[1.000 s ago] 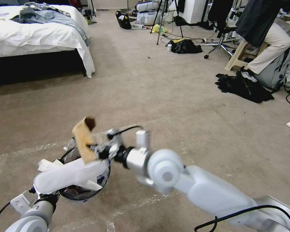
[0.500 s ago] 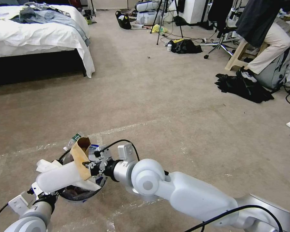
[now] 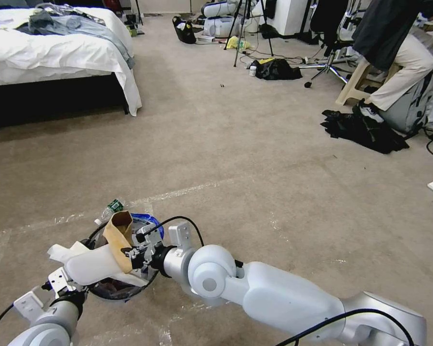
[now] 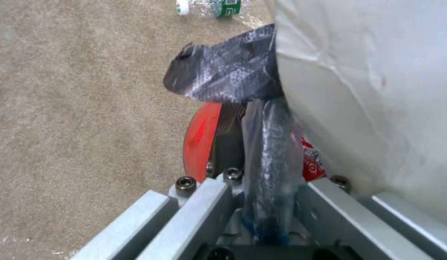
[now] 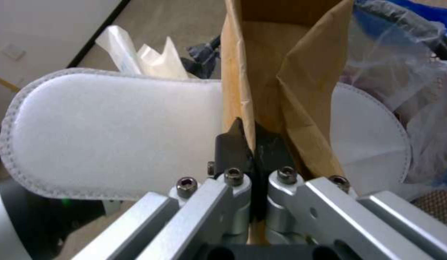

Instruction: Pick up the trash bin and place the garbage on the floor into it.

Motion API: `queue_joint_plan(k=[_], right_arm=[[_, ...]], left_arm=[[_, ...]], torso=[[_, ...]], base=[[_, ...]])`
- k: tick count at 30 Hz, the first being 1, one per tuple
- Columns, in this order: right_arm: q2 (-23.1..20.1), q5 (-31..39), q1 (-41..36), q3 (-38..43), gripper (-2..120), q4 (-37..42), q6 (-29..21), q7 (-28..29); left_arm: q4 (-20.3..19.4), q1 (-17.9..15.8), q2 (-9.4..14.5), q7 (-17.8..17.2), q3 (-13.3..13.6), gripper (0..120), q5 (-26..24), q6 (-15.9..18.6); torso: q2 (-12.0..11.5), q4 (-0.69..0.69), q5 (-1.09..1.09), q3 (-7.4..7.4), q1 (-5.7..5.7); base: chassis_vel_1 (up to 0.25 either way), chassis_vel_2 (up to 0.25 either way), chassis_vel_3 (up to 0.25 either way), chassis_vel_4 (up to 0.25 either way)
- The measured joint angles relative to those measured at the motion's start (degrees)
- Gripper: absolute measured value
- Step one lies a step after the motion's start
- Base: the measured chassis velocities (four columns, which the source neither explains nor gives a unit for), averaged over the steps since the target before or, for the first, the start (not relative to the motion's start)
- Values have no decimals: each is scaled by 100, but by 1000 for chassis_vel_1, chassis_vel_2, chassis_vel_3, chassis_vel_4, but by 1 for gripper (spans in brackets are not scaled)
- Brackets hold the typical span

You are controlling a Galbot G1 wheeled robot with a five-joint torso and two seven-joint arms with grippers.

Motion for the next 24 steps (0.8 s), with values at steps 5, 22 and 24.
queue_joint_plan(k=[5, 22, 24], right_arm=[[-64, -173, 38, -37, 0, 119, 7, -86], [-49, -384, 77, -327, 0, -100, -67, -73], [-39, -389, 77, -355, 0, -123, -67, -73]], left_arm=[[26, -20, 6, 4, 0, 0, 1, -2], [59, -25, -12, 7, 14, 0, 13, -14], [59, -23, -12, 8, 14, 0, 13, -17]], torso=[[0, 0, 0, 0, 0], [0, 0, 0, 0, 0], [0, 0, 0, 0, 0]], base=[[0, 0, 0, 0], [0, 0, 0, 0], [0, 0, 0, 0]])
